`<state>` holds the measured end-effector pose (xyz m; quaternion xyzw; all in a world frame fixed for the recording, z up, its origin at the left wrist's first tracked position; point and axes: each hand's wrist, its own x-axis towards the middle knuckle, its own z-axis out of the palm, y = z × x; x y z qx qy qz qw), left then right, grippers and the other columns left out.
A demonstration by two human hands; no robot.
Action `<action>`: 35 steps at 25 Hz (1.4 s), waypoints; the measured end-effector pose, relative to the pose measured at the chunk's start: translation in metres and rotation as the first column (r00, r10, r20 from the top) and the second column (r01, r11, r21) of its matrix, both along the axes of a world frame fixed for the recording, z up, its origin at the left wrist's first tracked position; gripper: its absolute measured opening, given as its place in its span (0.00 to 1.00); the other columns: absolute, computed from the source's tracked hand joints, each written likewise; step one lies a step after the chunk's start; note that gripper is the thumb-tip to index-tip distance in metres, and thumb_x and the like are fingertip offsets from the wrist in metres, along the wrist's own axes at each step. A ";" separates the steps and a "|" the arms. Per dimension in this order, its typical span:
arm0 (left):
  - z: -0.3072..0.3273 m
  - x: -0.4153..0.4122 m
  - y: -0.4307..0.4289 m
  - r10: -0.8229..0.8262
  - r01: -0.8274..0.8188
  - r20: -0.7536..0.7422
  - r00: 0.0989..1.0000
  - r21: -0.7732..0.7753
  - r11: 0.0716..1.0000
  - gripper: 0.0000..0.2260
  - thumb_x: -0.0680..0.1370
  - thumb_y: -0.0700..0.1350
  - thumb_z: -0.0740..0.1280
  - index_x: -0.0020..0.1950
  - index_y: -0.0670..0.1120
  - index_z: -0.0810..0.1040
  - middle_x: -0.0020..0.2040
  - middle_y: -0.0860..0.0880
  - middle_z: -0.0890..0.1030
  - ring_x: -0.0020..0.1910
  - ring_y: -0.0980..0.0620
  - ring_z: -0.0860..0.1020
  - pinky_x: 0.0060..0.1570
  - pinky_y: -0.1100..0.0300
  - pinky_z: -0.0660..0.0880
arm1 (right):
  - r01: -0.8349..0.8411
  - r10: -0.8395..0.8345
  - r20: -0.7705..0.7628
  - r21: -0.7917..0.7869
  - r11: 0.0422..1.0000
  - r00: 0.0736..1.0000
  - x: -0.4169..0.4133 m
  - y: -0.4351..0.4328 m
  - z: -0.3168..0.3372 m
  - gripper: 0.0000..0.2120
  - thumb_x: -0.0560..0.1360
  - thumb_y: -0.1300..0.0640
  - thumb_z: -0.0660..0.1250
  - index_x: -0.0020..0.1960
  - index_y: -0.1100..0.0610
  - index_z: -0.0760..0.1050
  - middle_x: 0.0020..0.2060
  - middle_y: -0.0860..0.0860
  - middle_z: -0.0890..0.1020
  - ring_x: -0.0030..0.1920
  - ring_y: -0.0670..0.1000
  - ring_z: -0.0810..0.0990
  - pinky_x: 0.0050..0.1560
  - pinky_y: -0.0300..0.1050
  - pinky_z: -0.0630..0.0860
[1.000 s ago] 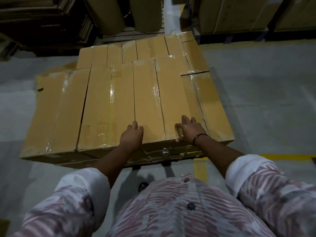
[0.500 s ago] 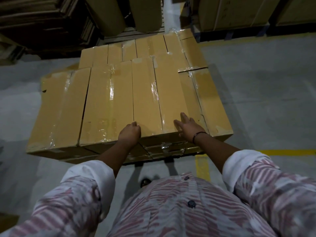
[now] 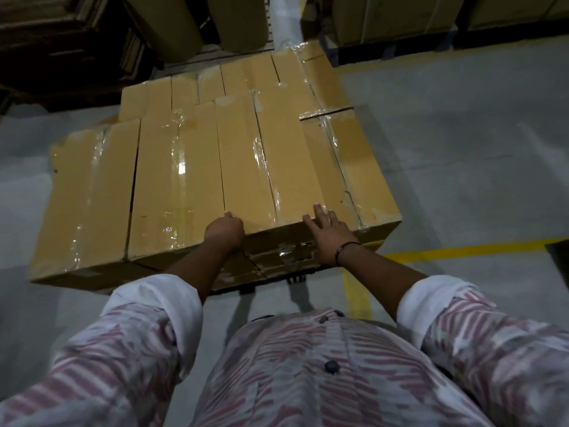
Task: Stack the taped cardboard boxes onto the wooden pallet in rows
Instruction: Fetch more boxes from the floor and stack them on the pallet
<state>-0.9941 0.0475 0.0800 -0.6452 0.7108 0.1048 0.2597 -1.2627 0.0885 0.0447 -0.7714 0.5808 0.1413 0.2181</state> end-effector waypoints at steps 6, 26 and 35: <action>0.016 0.006 -0.017 -0.073 0.076 -0.023 0.997 0.131 0.988 0.15 0.78 0.49 0.70 0.62 0.43 0.81 0.57 0.44 0.81 0.52 0.46 0.80 0.50 0.51 0.80 | 0.108 -0.108 0.050 0.001 0.994 0.993 0.007 0.000 0.012 0.41 0.78 0.49 0.69 0.82 0.48 0.49 0.82 0.54 0.42 0.80 0.64 0.49 0.75 0.64 0.58; -0.009 -0.268 0.273 -0.501 0.800 -0.680 0.536 0.219 0.558 0.27 0.79 0.61 0.69 0.73 0.47 0.75 0.64 0.46 0.82 0.63 0.47 0.80 0.60 0.54 0.77 | 0.999 -0.996 0.083 -0.025 -0.021 -0.019 -0.104 0.443 0.024 0.29 0.79 0.47 0.67 0.77 0.54 0.65 0.76 0.56 0.65 0.74 0.61 0.66 0.71 0.54 0.68; -0.004 -0.373 0.376 -0.388 0.777 -0.727 0.567 0.314 0.546 0.24 0.80 0.58 0.70 0.72 0.46 0.76 0.66 0.46 0.80 0.64 0.48 0.79 0.61 0.54 0.75 | 0.983 -0.983 0.039 -0.036 -0.178 -0.177 -0.204 0.571 -0.002 0.31 0.78 0.44 0.66 0.78 0.48 0.63 0.79 0.53 0.58 0.78 0.60 0.53 0.74 0.57 0.61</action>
